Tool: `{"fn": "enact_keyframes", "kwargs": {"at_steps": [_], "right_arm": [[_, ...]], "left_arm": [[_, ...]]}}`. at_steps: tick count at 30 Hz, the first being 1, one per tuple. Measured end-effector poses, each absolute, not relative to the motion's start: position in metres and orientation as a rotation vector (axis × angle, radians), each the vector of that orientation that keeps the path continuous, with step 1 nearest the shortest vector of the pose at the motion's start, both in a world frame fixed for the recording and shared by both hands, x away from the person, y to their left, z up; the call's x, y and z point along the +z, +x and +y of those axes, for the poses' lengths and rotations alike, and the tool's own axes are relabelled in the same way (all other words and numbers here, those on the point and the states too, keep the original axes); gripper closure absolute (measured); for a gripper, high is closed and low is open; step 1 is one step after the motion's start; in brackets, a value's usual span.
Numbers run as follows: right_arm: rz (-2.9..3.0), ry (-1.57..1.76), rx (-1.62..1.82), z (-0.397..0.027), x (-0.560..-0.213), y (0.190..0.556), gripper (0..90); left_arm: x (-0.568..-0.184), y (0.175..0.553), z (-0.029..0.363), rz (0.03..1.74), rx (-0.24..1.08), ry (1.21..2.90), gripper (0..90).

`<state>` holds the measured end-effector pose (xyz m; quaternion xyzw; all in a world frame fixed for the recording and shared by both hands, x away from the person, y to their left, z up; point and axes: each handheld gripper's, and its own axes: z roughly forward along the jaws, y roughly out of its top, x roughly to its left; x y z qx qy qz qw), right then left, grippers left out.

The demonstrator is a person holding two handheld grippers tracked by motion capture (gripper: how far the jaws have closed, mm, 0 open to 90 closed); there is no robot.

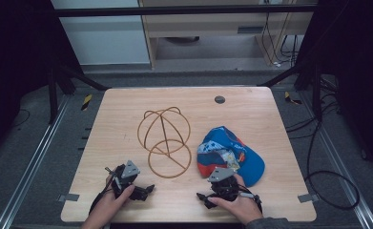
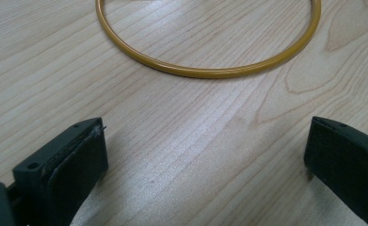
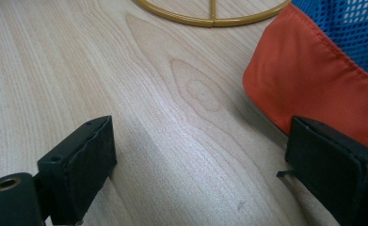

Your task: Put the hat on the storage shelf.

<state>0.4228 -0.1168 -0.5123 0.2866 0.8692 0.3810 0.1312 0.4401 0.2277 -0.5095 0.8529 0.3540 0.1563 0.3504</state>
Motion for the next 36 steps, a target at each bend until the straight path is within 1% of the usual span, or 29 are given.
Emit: {"fn": "enact_keyframes", "kwargs": {"at_steps": [6, 11, 17, 28, 29, 32, 36], "right_arm": [[2.523, 0.838, 1.098, -0.116, -0.512, 0.424, 8.3], [2.518, 0.870, 1.077, -0.121, -0.509, 0.424, 12.2], [2.506, 0.875, 1.073, -0.124, -0.504, 0.422, 12.6], [2.453, 0.894, 1.035, -0.155, -0.468, 0.418, 15.6], [2.449, 0.891, 0.993, -0.162, -0.461, 0.419, 16.3], [2.449, 0.888, 0.951, -0.168, -0.453, 0.421, 17.5], [2.460, 0.910, 0.898, -0.181, -0.441, 0.426, 23.7]], "left_arm": [[-0.510, 0.439, 0.228, 0.914, 0.403, 2.210, 0.0], [-0.510, 0.439, 0.228, 0.914, 0.404, 2.209, 0.0], [-0.510, 0.439, 0.228, 0.914, 0.403, 2.209, 0.0], [-0.510, 0.439, 0.228, 0.918, 0.404, 2.205, 0.0], [-0.510, 0.439, 0.228, 0.917, 0.404, 2.206, 0.0], [-0.510, 0.438, 0.228, 0.918, 0.404, 2.205, 0.0], [-0.510, 0.439, 0.228, 0.917, 0.405, 2.207, 0.0]]}}
